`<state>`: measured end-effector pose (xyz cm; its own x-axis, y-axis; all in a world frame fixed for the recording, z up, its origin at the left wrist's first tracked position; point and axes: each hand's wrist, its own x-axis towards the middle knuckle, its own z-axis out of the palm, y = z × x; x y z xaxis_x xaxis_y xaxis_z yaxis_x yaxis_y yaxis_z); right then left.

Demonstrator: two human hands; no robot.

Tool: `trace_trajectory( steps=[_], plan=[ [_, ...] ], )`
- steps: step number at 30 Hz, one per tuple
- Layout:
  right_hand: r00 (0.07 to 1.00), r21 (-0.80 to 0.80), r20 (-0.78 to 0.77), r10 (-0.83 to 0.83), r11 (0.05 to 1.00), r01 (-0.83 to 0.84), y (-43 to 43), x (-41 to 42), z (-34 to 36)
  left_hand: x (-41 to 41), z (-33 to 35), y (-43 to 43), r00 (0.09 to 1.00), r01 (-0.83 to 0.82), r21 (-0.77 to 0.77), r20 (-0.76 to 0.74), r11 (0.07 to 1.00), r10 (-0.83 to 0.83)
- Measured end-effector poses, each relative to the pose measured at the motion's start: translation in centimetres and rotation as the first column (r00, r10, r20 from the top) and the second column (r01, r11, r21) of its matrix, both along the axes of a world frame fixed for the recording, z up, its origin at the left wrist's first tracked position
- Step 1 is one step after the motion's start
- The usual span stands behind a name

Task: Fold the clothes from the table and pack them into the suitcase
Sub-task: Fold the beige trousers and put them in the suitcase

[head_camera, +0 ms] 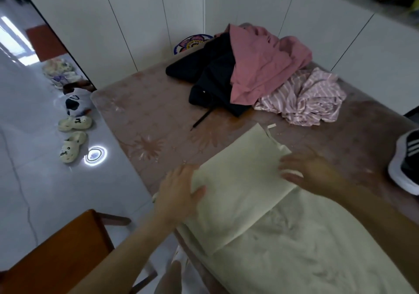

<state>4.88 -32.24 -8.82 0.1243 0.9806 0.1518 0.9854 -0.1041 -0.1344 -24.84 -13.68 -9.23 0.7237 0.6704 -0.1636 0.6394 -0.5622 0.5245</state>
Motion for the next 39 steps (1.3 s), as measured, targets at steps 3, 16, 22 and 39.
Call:
trace_trajectory(
  steps=[3, 16, 22, 39],
  plan=[
    [1.0, 0.087, 0.007, -0.008, 0.996, 0.007, 4.9, -0.4, 0.7, -0.3, -2.1, 2.3, 0.978, -0.084, -0.069, -0.194, 0.994, 0.069],
    [0.973, -0.432, 0.23, 0.023, 0.898, 0.081, 15.9, 0.0, -1.7, -3.1, -3.2, 4.7, 0.936, -0.24, -0.138, -0.296, 0.961, 0.191],
    [0.934, -0.164, 0.345, -0.096, 0.973, 0.161, 18.3, 2.5, 0.7, -2.3, 0.6, 8.1, 0.933, -0.351, 0.032, -0.072, 0.936, 0.352],
    [0.938, 0.122, 0.261, -0.228, 0.972, 0.203, 8.3, 3.9, 4.1, -2.9, 8.4, 0.6, 0.999, 0.027, 0.181, -0.049, 0.983, -0.018]
  ],
)
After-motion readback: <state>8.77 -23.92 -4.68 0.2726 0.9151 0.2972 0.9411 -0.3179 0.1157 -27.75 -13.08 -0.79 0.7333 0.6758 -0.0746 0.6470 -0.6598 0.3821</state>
